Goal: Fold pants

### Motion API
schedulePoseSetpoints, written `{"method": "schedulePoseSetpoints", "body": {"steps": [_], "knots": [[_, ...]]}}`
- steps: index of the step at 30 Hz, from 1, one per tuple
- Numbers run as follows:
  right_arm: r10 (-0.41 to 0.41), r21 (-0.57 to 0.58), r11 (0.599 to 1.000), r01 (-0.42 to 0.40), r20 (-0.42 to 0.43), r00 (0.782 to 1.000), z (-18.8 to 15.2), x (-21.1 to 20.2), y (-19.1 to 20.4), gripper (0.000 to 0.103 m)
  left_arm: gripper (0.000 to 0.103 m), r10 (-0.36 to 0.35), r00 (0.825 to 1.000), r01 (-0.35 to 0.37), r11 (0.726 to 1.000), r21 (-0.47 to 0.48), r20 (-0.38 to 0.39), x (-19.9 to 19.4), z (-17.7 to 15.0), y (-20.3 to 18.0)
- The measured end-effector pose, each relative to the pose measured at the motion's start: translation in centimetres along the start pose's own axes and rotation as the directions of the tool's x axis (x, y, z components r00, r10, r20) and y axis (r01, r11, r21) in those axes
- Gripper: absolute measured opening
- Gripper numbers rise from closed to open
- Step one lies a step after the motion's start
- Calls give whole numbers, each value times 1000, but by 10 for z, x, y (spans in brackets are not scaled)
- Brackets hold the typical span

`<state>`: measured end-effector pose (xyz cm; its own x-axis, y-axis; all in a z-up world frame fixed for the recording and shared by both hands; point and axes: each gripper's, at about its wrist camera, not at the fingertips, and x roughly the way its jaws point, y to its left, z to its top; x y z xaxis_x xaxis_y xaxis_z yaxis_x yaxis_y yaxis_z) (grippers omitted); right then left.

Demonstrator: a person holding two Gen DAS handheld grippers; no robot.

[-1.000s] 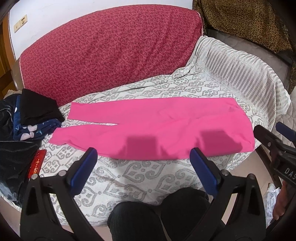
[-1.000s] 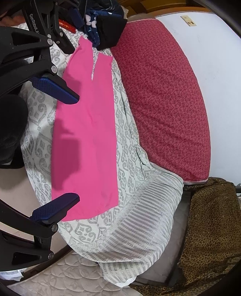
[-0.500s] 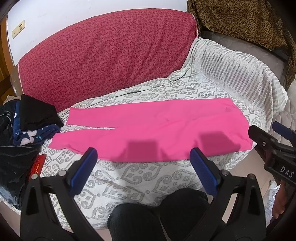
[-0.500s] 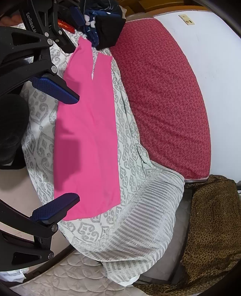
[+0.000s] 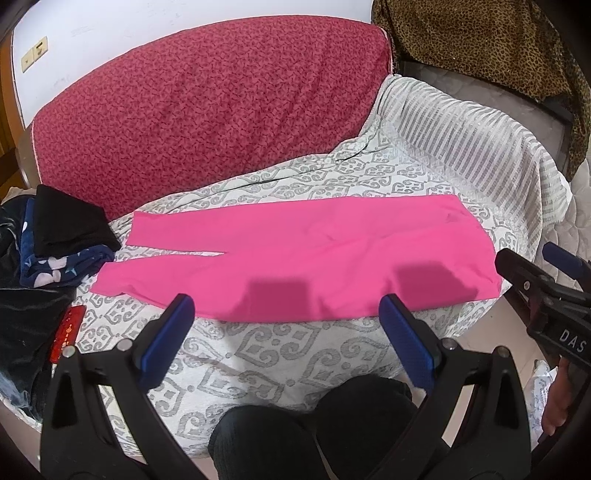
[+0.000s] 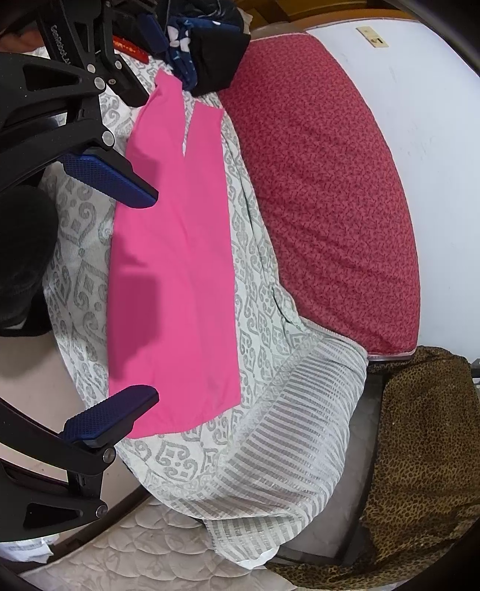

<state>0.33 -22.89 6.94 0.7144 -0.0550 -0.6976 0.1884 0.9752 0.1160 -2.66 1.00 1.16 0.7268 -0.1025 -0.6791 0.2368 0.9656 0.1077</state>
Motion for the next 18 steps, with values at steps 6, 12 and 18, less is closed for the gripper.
{"method": "schedulePoseSetpoints", "body": {"steps": [6, 12, 18], "knots": [[1, 11, 1000, -1, -9, 1000, 0, 4, -4, 98, 100, 0, 1000, 0, 1000, 0, -4, 2, -1, 0], [3, 10, 1000, -3, -15, 1000, -1, 7, -2, 98, 100, 5, 1000, -5, 1000, -3, -13, 7, -2, 3], [6, 9, 1000, -6, -21, 1000, 0, 10, -1, 98, 100, 7, 1000, -8, 1000, -11, -21, 11, 0, 7]]}}
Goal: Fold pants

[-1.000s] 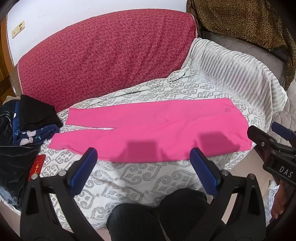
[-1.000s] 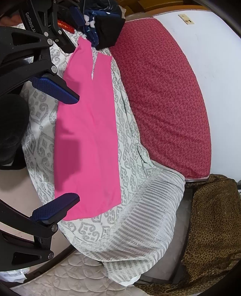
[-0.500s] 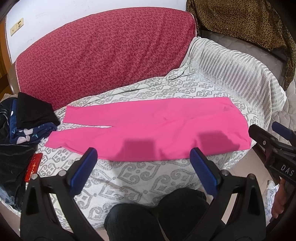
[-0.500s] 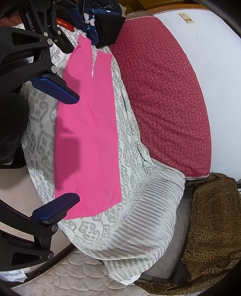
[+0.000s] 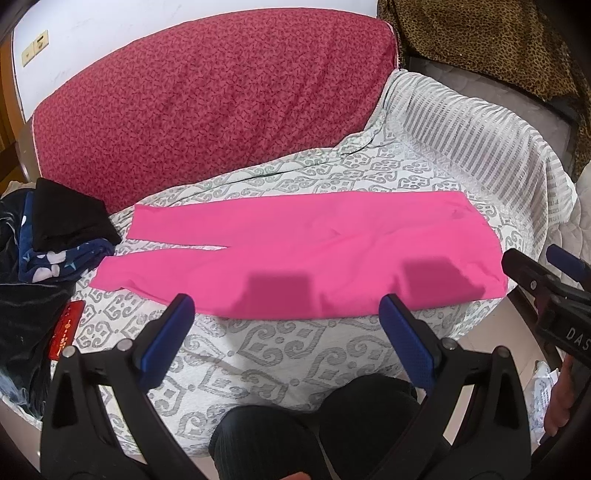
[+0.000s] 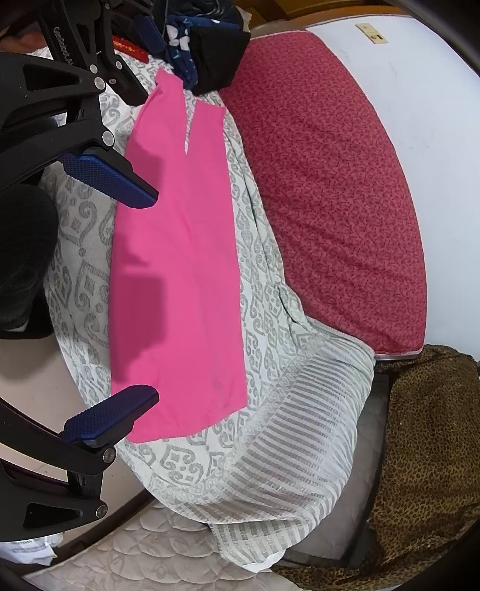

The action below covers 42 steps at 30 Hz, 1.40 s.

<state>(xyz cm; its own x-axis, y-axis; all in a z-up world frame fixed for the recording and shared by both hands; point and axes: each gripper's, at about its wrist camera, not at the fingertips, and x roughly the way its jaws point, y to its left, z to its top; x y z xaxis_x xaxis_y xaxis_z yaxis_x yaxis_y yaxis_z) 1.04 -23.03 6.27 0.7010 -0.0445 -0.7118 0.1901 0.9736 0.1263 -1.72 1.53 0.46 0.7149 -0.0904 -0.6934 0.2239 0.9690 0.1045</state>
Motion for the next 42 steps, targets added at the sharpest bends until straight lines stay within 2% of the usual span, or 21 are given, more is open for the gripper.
{"method": "schedulePoseSetpoints", "body": {"steps": [17, 26, 29, 30, 31, 34, 36, 38, 42], "knots": [[24, 39, 999, -23, -14, 1000, -2, 10, -9, 97, 100, 13, 1000, -13, 1000, 10, -9, 6, 5, 4], [33, 74, 997, -29, -55, 998, -4, 23, -21, 86, 100, 8, 999, -8, 1000, 8, -37, 16, 3, 5], [58, 105, 993, -48, -87, 995, -7, 30, -28, 76, 100, 6, 999, -5, 1000, 4, -52, 22, 2, 9], [71, 120, 991, -59, -100, 992, -9, 33, -31, 70, 100, 2, 998, -2, 1000, 0, -59, 25, 1, 12], [90, 141, 987, -73, -114, 989, -10, 36, -35, 63, 100, 0, 998, 0, 1000, -7, -66, 28, 0, 16], [145, 221, 969, -108, -157, 977, -18, 48, -52, 50, 99, 6, 995, -11, 999, -52, -101, 42, -7, 39], [167, 267, 957, -116, -177, 970, -25, 55, -63, 48, 93, -1, 992, -11, 995, -98, -123, 52, -12, 59], [195, 330, 936, -121, -202, 960, -35, 65, -77, 48, 92, -5, 988, -19, 989, -150, -157, 63, -19, 83], [275, 475, 870, -134, -240, 931, -52, 85, -103, 48, 92, 6, 982, -52, 969, -240, -190, 81, -29, 124]]}}
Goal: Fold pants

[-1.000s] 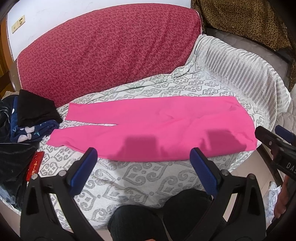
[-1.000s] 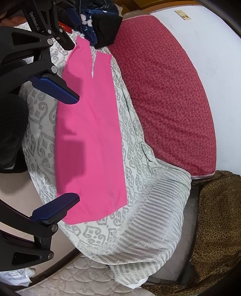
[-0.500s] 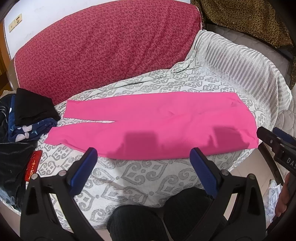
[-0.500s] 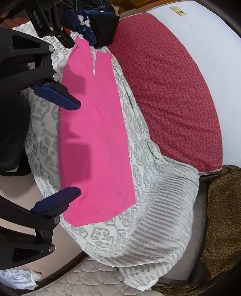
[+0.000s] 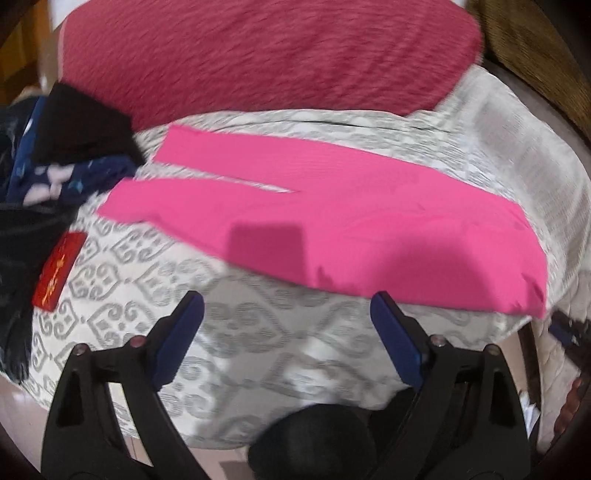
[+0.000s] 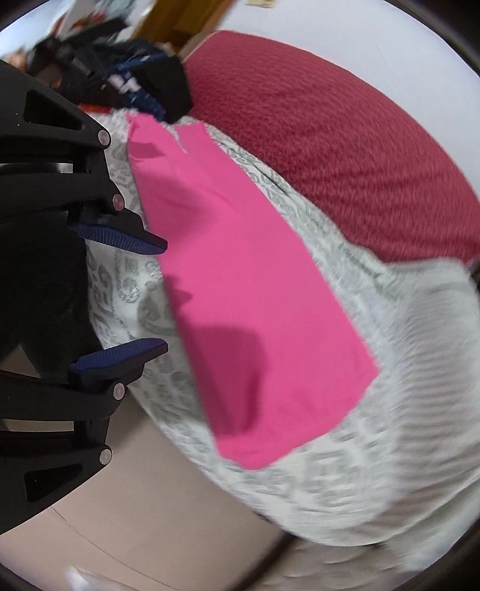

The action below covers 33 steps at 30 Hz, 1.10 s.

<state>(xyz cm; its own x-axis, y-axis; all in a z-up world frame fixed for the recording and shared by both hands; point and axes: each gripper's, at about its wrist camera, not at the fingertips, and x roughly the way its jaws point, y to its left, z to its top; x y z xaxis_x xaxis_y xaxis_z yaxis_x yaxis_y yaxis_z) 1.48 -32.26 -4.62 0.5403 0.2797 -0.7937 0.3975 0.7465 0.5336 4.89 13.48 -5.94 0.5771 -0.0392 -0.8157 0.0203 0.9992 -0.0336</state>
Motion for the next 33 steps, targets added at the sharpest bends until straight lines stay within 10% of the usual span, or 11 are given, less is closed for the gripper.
{"method": "schedulePoseSetpoints", "body": {"steps": [11, 28, 31, 33], "knots": [[28, 151, 988, -23, -31, 999, 14, 26, -38, 52, 92, 2, 995, -24, 975, -222, -100, 59, 9, 92], [-13, 286, 958, 14, -6, 1000, 36, 55, -53, 61, 90, -124, 980, 48, 910, -413, -158, 156, 44, 119], [-2, 289, 957, -3, 20, 1000, 39, 56, -52, 47, 61, -140, 978, 60, 900, -431, -157, 161, 50, 122], [-5, 272, 962, -5, 37, 999, 40, 54, -49, 15, 7, -154, 975, 69, 895, -441, -159, 164, 52, 124]]}}
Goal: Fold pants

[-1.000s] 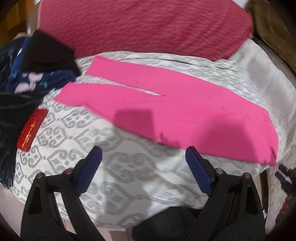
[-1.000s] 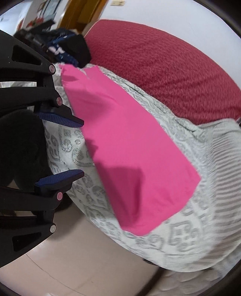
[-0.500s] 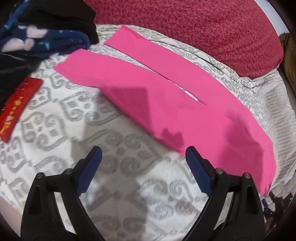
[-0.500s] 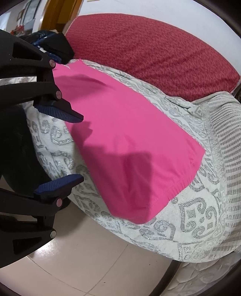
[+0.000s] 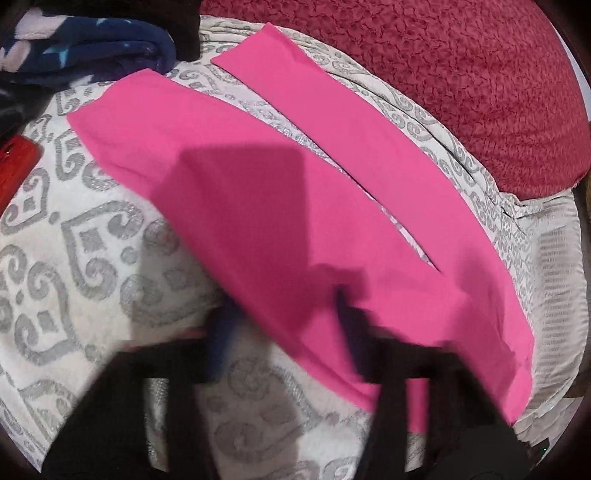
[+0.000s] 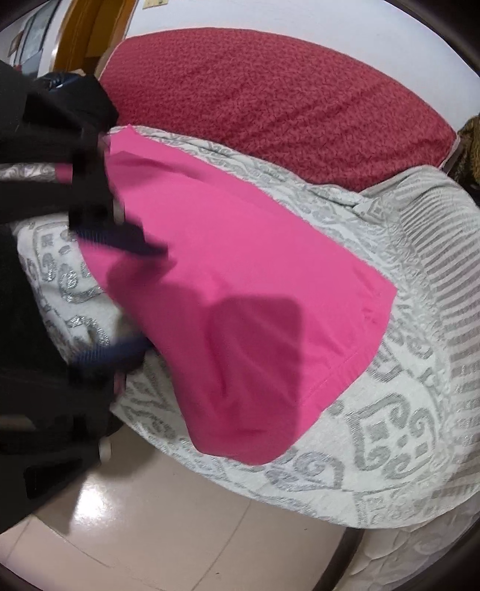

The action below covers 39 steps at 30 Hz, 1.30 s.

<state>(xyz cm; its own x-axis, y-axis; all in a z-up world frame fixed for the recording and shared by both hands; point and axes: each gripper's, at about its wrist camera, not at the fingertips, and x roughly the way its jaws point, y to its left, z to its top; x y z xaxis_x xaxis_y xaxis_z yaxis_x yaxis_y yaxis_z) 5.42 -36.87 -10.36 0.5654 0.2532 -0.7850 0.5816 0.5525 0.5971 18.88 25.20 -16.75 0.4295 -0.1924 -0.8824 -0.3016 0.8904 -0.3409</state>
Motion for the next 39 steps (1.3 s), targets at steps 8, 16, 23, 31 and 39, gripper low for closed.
{"method": "schedulePoseSetpoints", "body": {"steps": [8, 16, 23, 31, 39], "knots": [[0, -73, 997, 5, 78, 997, 1, -25, 19, 6, 3, -51, 997, 53, 998, -20, 66, -32, -1, 1], [-52, -234, 967, 103, 216, 975, 17, -57, 71, 6, 3, -64, 983, 52, 996, 69, 173, -84, 14, -32], [-132, -329, 921, 211, 245, 960, 51, -49, 116, 6, 3, -17, 976, -17, 988, 152, 218, -91, 53, -83], [-243, -387, 866, 315, 224, 944, 115, 9, 159, 7, 4, 108, 970, -160, 957, 241, 218, -46, 115, -151], [-602, -410, 681, 607, 158, 782, 177, 121, 166, 56, 15, 304, 947, -321, 896, 307, 101, 65, 156, -192]]}}
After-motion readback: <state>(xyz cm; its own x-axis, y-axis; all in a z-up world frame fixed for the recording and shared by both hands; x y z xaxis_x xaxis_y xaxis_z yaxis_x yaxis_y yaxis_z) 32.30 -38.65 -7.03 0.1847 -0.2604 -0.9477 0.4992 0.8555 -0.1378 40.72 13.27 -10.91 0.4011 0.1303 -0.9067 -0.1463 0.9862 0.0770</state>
